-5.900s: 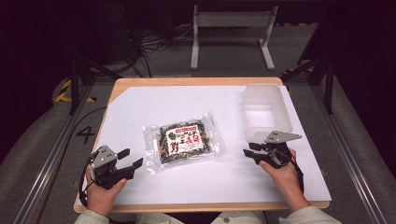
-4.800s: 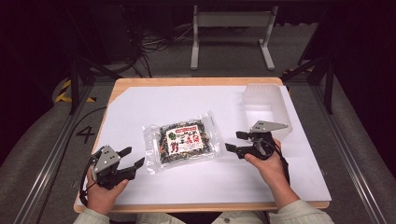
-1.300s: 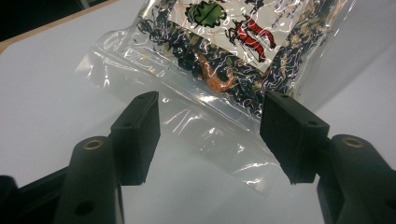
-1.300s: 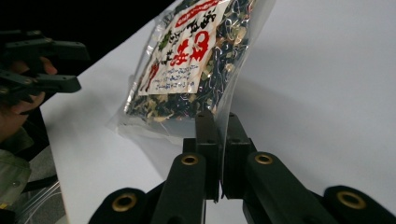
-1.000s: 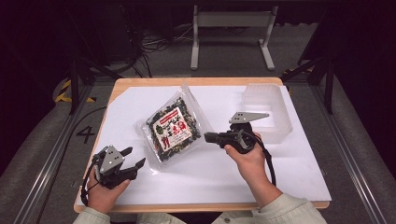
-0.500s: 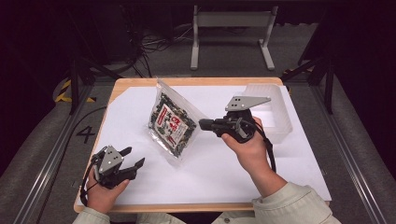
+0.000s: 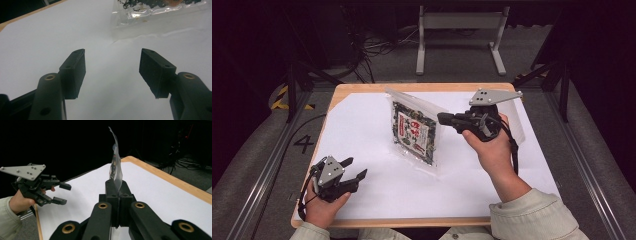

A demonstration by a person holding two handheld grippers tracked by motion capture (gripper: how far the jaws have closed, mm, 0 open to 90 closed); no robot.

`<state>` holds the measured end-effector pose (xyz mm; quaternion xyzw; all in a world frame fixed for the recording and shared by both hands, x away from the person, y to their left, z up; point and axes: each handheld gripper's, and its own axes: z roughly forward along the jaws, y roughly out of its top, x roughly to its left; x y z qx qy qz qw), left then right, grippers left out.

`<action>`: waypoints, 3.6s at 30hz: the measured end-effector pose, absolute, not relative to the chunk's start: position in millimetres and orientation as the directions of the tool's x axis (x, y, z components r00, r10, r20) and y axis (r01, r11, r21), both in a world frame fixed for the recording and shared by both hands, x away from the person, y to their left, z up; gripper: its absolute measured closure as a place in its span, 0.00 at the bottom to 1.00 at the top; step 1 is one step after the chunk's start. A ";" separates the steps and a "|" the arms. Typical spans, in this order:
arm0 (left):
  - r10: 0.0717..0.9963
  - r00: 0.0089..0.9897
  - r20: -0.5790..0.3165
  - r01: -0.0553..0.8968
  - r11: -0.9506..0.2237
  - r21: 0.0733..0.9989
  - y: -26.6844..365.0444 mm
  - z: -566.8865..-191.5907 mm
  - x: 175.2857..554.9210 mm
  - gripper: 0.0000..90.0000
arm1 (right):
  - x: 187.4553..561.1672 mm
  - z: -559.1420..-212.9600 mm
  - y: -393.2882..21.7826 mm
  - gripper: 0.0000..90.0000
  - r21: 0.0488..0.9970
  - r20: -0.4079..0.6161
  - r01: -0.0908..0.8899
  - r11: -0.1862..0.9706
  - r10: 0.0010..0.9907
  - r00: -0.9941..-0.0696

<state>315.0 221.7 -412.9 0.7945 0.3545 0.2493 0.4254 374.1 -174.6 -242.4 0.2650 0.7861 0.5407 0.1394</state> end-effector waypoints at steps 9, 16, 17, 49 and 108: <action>0.776 0.625 0.092 0.350 -0.383 0.855 221.7 -413.1 314.8 0.43 | 380.1 -232.2 -197.9 1.00 0.942 0.065 0.251 0.224 0.611 -0.789; 0.776 0.624 0.094 0.350 -0.385 0.854 221.4 -413.2 315.0 0.43 | 383.1 -219.7 -220.4 1.00 0.955 0.042 0.222 0.195 0.653 -0.756; 0.776 0.624 0.094 0.350 -0.385 0.854 221.4 -413.3 315.0 0.43 | 383.4 -218.2 -223.4 1.00 0.956 0.041 0.220 0.191 0.660 -0.750; 0.778 0.622 0.084 0.360 -0.380 0.852 222.4 -414.1 316.1 0.43 | 391.5 -183.3 -296.0 1.00 0.984 -0.015 0.125 0.125 0.765 -0.644; 0.778 0.624 0.078 0.367 -0.380 0.849 221.9 -416.0 317.1 0.42 | 434.3 -201.2 -359.3 1.00 0.982 -0.092 0.089 0.164 0.843 -0.531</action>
